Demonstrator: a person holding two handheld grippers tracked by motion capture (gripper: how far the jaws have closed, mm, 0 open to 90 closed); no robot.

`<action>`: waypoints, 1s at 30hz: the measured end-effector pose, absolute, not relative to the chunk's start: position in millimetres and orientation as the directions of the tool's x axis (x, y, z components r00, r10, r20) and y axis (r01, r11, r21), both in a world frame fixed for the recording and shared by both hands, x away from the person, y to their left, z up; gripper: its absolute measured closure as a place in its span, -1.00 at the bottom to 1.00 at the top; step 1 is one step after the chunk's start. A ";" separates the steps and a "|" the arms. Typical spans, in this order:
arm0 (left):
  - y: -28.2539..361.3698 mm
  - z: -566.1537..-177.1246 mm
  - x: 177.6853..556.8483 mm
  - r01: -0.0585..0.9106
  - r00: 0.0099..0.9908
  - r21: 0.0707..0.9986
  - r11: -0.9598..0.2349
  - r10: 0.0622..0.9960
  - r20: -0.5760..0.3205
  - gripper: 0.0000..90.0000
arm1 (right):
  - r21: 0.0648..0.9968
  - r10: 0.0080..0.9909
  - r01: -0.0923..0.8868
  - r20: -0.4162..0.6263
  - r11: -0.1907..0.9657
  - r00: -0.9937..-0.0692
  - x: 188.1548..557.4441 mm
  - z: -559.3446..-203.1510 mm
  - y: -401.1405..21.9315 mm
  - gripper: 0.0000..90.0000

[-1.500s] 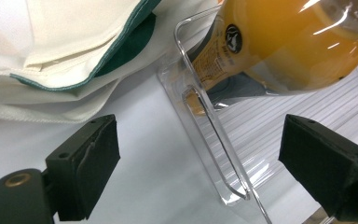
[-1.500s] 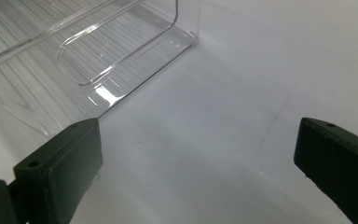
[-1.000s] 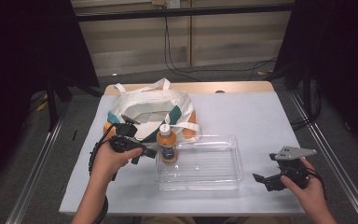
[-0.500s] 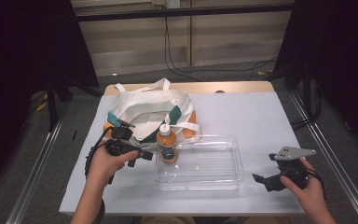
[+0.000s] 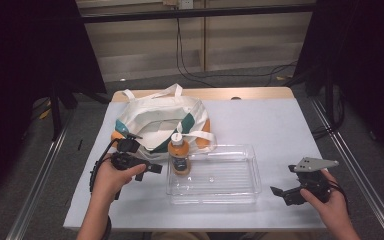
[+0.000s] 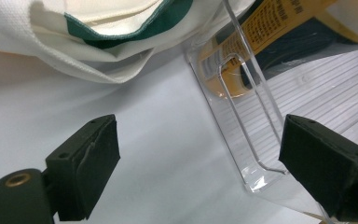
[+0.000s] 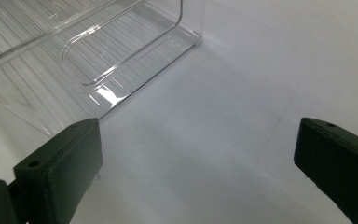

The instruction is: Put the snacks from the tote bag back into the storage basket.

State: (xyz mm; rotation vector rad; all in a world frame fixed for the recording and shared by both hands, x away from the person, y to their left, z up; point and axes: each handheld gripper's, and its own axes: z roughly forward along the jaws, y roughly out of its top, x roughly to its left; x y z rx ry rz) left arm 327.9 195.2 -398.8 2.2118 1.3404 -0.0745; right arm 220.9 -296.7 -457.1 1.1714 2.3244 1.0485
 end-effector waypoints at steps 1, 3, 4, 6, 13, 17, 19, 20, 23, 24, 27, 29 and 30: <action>196.5 -399.0 328.1 0.831 0.510 0.421 -0.364 0.800 -0.316 -0.74 | 0.739 0.796 0.550 0.031 0.390 -0.605 220.9 -457.0 -296.6 -0.98; 197.5 -399.9 328.0 0.832 0.510 0.424 -0.358 0.796 -0.327 -0.74 | 0.738 0.797 0.552 0.033 0.388 -0.603 221.0 -457.0 -296.4 -0.98; 198.1 -400.2 327.8 0.832 0.507 0.426 -0.356 0.799 -0.323 -0.74 | 0.738 0.796 0.551 0.030 0.390 -0.604 221.2 -457.0 -296.4 -0.98; 199.5 -401.5 327.6 0.831 0.509 0.428 -0.355 0.797 -0.326 -0.74 | 0.737 0.798 0.552 0.028 0.391 -0.602 221.3 -457.3 -296.3 -0.98; 201.8 -407.9 324.5 0.829 0.505 0.441 -0.344 0.800 -0.324 -0.74 | 0.736 0.796 0.551 0.026 0.395 -0.605 221.6 -457.6 -296.0 -0.98; 204.1 -409.5 323.3 0.826 0.510 0.445 -0.347 0.795 -0.327 -0.74 | 0.735 0.796 0.551 0.025 0.395 -0.604 221.6 -457.8 -295.7 -0.98; 205.3 -411.0 322.8 0.825 0.507 0.451 -0.339 0.797 -0.327 -0.74 | 0.734 0.796 0.552 0.026 0.395 -0.605 221.6 -457.8 -295.7 -0.98; 205.8 -412.1 322.5 0.826 0.504 0.454 -0.334 0.797 -0.331 -0.74 | 0.734 0.797 0.552 0.025 0.395 -0.604 221.7 -457.9 -295.8 -0.98; 206.8 -415.5 321.1 0.827 0.502 0.457 -0.327 0.796 -0.337 -0.74 | 0.734 0.798 0.552 0.024 0.395 -0.603 221.9 -457.9 -295.9 -0.98; 207.0 -416.6 320.8 0.825 0.503 0.460 -0.328 0.797 -0.334 -0.74 | 0.735 0.796 0.551 0.026 0.394 -0.605 222.1 -458.2 -296.0 -0.98; 207.0 -417.1 321.2 0.823 0.508 0.456 -0.338 0.797 -0.327 -0.74 | 0.734 0.797 0.553 0.026 0.395 -0.604 222.2 -458.4 -295.7 -0.98; 206.5 -416.2 321.1 0.822 0.505 0.464 -0.329 0.798 -0.328 -0.74 | 0.734 0.797 0.552 0.025 0.395 -0.603 222.3 -458.1 -295.1 -0.98; 205.9 -415.9 320.8 0.820 0.509 0.467 -0.332 0.797 -0.326 -0.74 | 0.734 0.797 0.550 0.021 0.398 -0.604 222.5 -458.0 -295.0 -0.98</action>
